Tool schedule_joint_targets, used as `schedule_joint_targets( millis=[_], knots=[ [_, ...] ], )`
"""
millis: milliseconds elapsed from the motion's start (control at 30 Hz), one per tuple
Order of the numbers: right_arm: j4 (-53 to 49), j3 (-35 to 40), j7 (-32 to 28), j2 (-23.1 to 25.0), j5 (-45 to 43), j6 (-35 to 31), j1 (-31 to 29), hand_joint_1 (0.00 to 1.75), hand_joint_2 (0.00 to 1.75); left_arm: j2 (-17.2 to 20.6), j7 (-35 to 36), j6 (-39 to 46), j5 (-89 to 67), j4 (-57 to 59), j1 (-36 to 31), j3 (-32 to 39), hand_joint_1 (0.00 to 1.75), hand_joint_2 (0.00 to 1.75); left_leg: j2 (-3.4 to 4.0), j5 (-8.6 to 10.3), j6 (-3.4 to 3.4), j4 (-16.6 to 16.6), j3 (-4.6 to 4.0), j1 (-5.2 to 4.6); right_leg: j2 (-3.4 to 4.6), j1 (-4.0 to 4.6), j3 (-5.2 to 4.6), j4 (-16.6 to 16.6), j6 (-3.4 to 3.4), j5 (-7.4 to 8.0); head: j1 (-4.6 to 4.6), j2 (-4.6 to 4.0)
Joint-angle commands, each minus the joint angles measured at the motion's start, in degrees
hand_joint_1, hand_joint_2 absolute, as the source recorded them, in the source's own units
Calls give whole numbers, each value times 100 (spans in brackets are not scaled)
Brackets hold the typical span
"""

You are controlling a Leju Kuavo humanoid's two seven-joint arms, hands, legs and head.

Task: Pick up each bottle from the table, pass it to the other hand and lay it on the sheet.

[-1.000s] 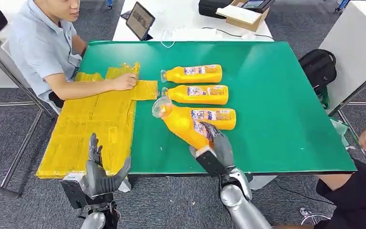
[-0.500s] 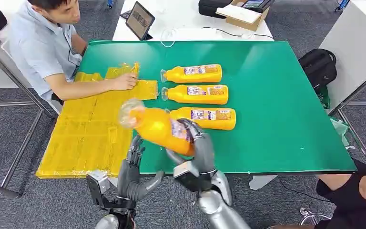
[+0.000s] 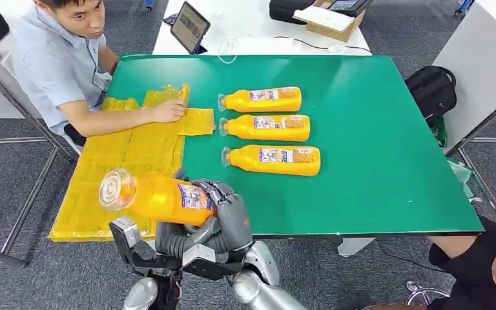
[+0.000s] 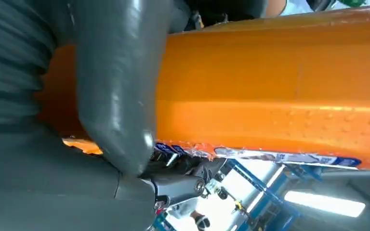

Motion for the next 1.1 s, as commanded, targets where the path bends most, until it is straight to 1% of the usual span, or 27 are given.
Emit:
schedule_joint_targets(
  millis=[33, 67, 100, 233, 267, 300, 333, 367, 400, 433, 533, 567, 600, 667, 733, 767, 833, 933, 1000, 1100],
  knots=[
    [918, 379, 105, -6, -95, 239, -235, 171, 175, 125, -80, 163, 80, -131, -158, -42, 0, 175, -3, -5, -6, -3, 17, 6, -3, 6, 19, -4, -10, -5, 0, 0],
    [980, 391, 73, 19, -132, 261, -220, 171, 175, 120, -132, 277, 74, -215, -149, -2, 0, 175, -3, -11, -9, -1, 29, 9, -2, 9, 31, -1, -15, -12, 0, 0],
    [1025, 422, 61, 44, -146, 310, -211, 175, 175, 111, -146, 335, 100, -254, -160, 32, 0, 175, -2, -7, -7, -3, 22, 6, -1, 6, 23, -4, -11, -7, 0, 0],
    [1191, 593, 38, 120, -131, 448, -207, 175, 175, 99, -113, 364, 319, -260, -258, 100, 0, 175, -6, -11, -9, -1, 28, 10, -6, 11, 30, -3, -14, -13, 0, 0],
    [1237, 678, 23, 123, -161, 579, -222, 168, 175, 127, -104, 225, 493, -246, -285, 91, 0, 175, -5, -7, -7, -3, 22, 8, -5, 9, 23, -4, -11, -9, 0, 0],
    [1235, 691, 3, 123, -229, 654, -221, 148, 175, 145, -67, 136, 576, -223, -304, 70, 0, 175, -3, -3, -5, -4, 13, 5, -3, 5, 13, -4, -8, -4, 0, 0],
    [1233, 700, 5, 125, -281, 734, -222, 61, 175, 151, -52, 79, 641, -213, -302, 72, 145, 175, -5, -9, -8, -3, 27, 8, -5, 9, 27, -4, -13, -11, 0, 0],
    [1175, 711, 2, 121, -362, 838, -211, 0, 175, 160, -37, -112, 836, -205, -283, 80, 175, 175, -5, -6, -6, -3, 20, 8, -5, 9, 22, -6, -11, -7, 2, 0],
    [1144, 734, 2, 109, -373, 871, -212, 0, 175, 170, -27, -212, 927, -205, -277, 82, 175, 175, -6, -3, -5, -4, 16, 6, -7, 6, 16, -5, -8, -5, 0, 0],
    [1086, 711, 2, 100, -426, 895, -199, 0, 0, 175, -10, -351, 1067, -212, -257, 97, 175, 175, -10, -6, -7, -5, 23, 8, -11, 8, 25, -6, -11, -9, 2, 0],
    [1056, 712, 3, 78, -432, 916, -204, 0, 0, 184, -9, -359, 1074, -224, -245, 105, 175, 175, -9, -8, -8, 0, 20, 8, -8, 9, 22, -2, -12, -10, 0, 0],
    [919, 668, 2, 52, -533, 984, -157, 0, 0, 184, 31, -562, 1287, -240, -223, 131, 175, 175, -8, -4, -6, -2, 15, 7, -8, 7, 16, -4, -9, -7, 0, 0],
    [742, 596, 2, 10, -655, 1001, -105, 0, 0, 117, 72, -715, 1398, -314, -181, 212, 175, 175, -12, -10, -8, 1, 23, 9, -12, 9, 25, -1, -13, -14, 0, 0],
    [260, 448, 2, -141, -876, 961, 22, 0, 0, 113, 137, -934, 1524, -385, -129, 279, 175, 175, -17, -11, -8, 1, 27, 9, -17, 10, 32, -2, -14, -16, 0, 0],
    [-84, 260, 2, -280, -933, 949, 113, 0, 0, 113, 147, -969, 1426, -421, -105, 315, 173, 175, -18, -4, -5, -1, 12, 5, -19, 6, 15, -2, -8, -10, -2, 0],
    [-258, 136, 2, -338, -953, 949, 174, 0, 0, 124, 142, -932, 1343, -419, -100, 330, 175, 175, -25, -8, -6, 2, 18, 10, -26, 11, 24, -3, -11, -14, 2, 0],
    [-682, -169, 2, -445, -1018, 1026, 354, 0, 0, 145, 56, -792, 1135, -407, -81, 422, 175, 175, -17, 0, -2, -3, 8, 3, -18, 3, 8, -5, -6, -6, 0, 0],
    [-717, -195, 4, -487, -1016, 1031, 355, 0, 0, 183, 62, -796, 1149, -397, -72, 462, 175, 175, -21, -8, -5, 0, 23, 6, -21, 7, 26, -3, -11, -14, 2, 0],
    [-723, -186, 5, -477, -1013, 1033, 369, 0, 0, 174, 63, -795, 1150, -400, -79, 460, 175, 175, -6, -5, -5, -2, 13, 5, -6, 6, 13, -5, -9, -5, 0, 0],
    [-727, -174, 5, -455, -1012, 1035, 379, 0, 0, 166, 63, -796, 1150, -401, -80, 456, 175, 175, -12, -5, -6, -2, 13, 4, -11, 5, 15, -4, -10, -7, 0, 0]
  ],
)
